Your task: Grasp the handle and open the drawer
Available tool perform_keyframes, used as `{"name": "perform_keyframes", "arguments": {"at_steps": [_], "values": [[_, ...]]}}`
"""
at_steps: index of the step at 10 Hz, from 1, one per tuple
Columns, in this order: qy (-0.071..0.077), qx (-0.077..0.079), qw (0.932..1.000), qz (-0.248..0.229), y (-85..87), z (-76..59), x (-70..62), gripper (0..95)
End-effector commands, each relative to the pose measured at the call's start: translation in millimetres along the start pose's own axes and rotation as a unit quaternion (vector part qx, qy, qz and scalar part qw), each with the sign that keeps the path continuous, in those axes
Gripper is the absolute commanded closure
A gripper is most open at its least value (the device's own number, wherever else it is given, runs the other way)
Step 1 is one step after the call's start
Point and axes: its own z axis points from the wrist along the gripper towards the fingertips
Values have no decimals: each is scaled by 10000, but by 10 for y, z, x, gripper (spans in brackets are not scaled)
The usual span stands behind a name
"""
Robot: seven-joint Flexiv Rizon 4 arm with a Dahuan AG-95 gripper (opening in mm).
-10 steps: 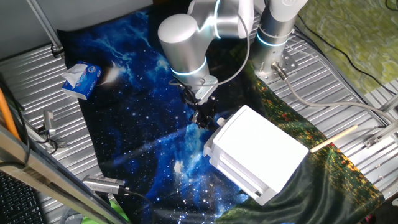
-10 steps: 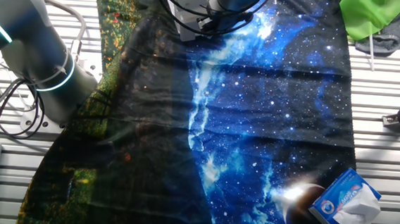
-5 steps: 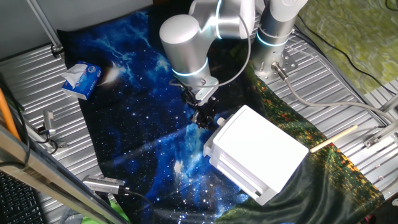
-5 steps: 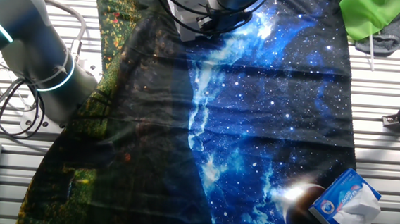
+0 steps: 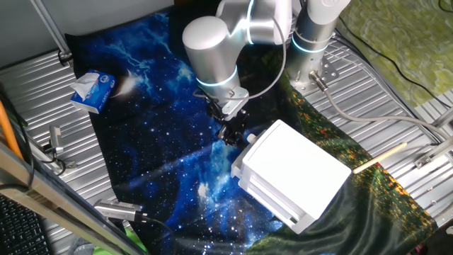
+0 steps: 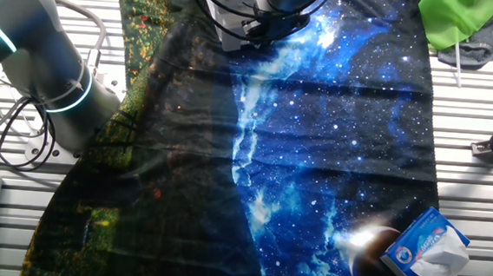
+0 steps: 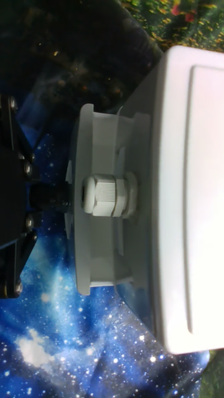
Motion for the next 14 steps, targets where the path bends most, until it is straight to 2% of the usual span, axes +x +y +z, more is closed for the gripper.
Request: {"name": "perform_keyframes", "arguments": {"at_steps": [1,14], "values": [[-23,26,10000,-14,-1,9,11,950],[29,36,10000,-24,37,-25,49,950]]}}
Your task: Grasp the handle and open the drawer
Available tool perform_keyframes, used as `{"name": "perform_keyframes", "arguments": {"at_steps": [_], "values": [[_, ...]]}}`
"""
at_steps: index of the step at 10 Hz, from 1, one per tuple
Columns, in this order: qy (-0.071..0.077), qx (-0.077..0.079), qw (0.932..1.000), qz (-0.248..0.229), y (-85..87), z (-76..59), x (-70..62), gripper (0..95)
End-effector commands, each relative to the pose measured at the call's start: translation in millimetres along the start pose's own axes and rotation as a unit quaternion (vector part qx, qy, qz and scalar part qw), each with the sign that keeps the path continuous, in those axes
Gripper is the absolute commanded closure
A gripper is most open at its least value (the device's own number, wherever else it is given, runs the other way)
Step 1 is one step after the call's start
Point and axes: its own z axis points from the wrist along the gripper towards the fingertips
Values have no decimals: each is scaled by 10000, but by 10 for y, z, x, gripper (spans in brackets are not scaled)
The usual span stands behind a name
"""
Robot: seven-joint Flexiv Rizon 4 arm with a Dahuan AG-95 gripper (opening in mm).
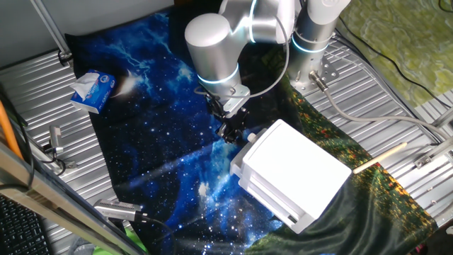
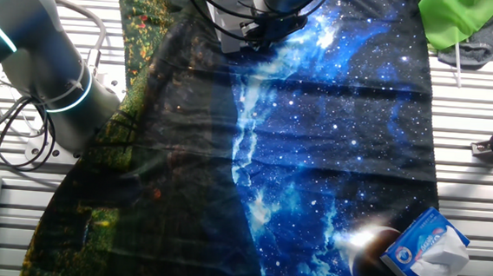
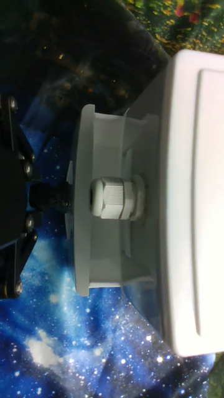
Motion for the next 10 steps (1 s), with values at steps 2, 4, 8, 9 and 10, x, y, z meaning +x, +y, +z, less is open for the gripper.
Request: {"name": "perform_keyframes", "arguments": {"at_steps": [2,4,8,9,10], "values": [[22,4,10000,2,9,-10,4,950],[36,19,10000,-19,11,3,10,950],[103,4,9999,57,24,-2,21,950],[114,11,9999,90,29,-5,25,950],[119,20,9998,132,37,-10,30,950]]}}
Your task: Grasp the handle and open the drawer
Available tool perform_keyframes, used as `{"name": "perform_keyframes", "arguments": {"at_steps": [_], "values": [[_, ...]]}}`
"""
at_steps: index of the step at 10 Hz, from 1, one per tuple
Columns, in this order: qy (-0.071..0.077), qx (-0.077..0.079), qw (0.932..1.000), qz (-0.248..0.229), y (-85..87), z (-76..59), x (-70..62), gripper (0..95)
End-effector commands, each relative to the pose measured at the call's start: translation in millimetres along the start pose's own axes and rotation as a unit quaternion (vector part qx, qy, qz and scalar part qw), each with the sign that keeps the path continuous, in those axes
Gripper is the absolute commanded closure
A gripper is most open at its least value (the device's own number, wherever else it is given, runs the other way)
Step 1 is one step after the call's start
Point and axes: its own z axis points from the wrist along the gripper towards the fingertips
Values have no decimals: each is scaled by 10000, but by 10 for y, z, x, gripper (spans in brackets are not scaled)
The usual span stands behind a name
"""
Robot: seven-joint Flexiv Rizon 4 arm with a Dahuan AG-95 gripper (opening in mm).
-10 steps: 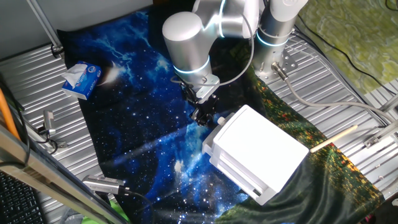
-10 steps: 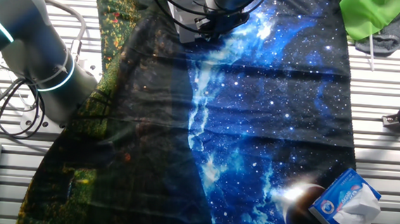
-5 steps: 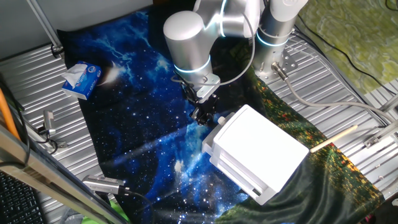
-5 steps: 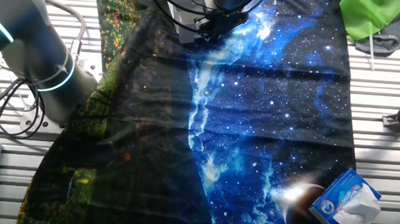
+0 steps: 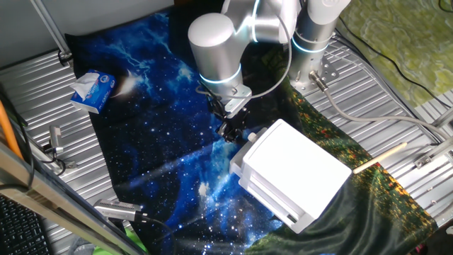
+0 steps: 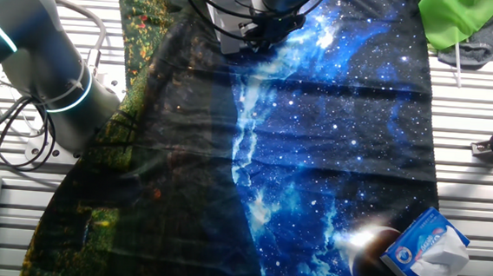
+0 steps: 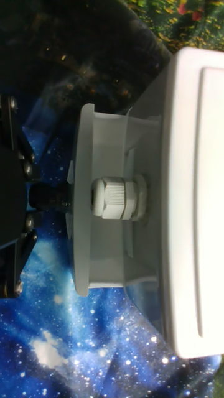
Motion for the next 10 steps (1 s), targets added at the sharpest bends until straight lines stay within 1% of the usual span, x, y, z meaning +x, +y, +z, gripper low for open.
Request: {"name": "perform_keyframes", "arguments": {"at_steps": [1,4,7,10], "values": [[25,26,10000,64,10,-8,10,950],[41,56,10000,65,17,8,22,950],[84,47,9999,37,34,-12,32,950],[90,67,9999,9,46,-24,39,950]]}}
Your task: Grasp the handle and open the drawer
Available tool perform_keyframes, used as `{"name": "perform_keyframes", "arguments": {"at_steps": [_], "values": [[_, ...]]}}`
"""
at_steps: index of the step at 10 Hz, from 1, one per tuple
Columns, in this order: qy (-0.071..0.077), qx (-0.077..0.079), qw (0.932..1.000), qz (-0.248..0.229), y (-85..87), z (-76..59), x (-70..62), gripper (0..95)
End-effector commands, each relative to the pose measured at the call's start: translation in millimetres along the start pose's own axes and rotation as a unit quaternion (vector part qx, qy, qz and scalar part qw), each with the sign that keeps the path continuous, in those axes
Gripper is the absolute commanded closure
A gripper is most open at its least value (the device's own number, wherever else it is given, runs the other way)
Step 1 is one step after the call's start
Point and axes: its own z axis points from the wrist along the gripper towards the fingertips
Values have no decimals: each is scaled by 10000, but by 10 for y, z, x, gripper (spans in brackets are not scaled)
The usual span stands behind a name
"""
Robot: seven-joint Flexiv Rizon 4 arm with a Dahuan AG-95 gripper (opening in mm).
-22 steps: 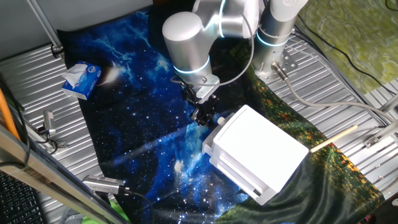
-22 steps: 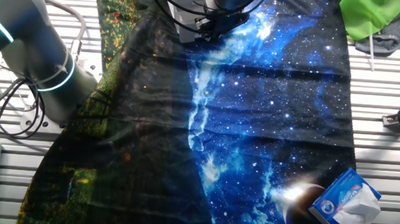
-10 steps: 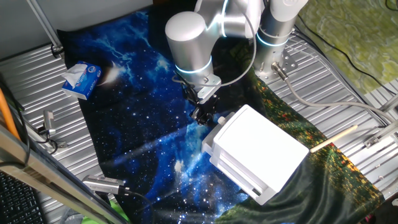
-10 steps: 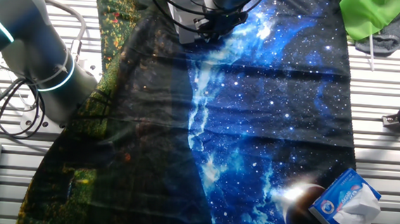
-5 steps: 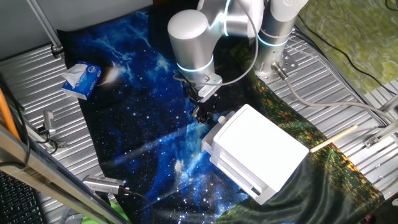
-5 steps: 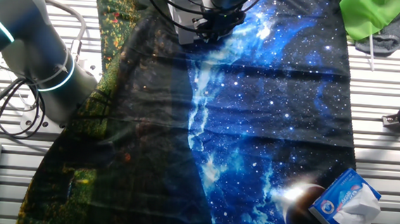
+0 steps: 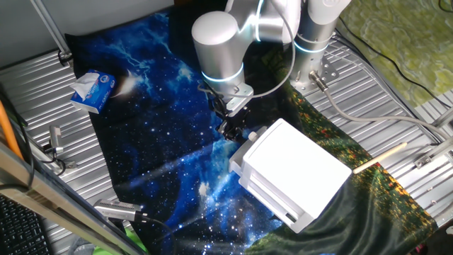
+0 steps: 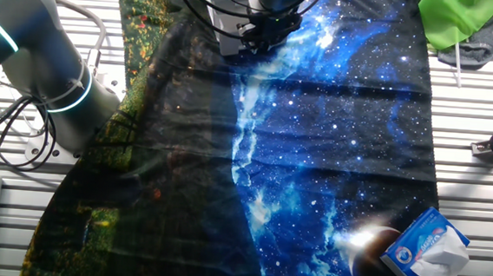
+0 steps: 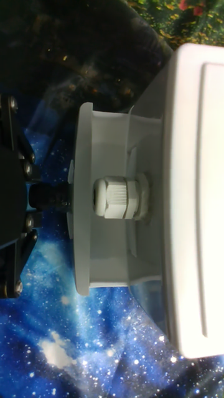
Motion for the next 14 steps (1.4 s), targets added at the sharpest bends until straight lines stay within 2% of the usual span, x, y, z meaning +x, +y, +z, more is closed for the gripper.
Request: {"name": "perform_keyframes", "arguments": {"at_steps": [1,14], "values": [[14,16,10000,-45,2,-6,-3,950],[35,177,9998,-94,41,27,-11,950]]}}
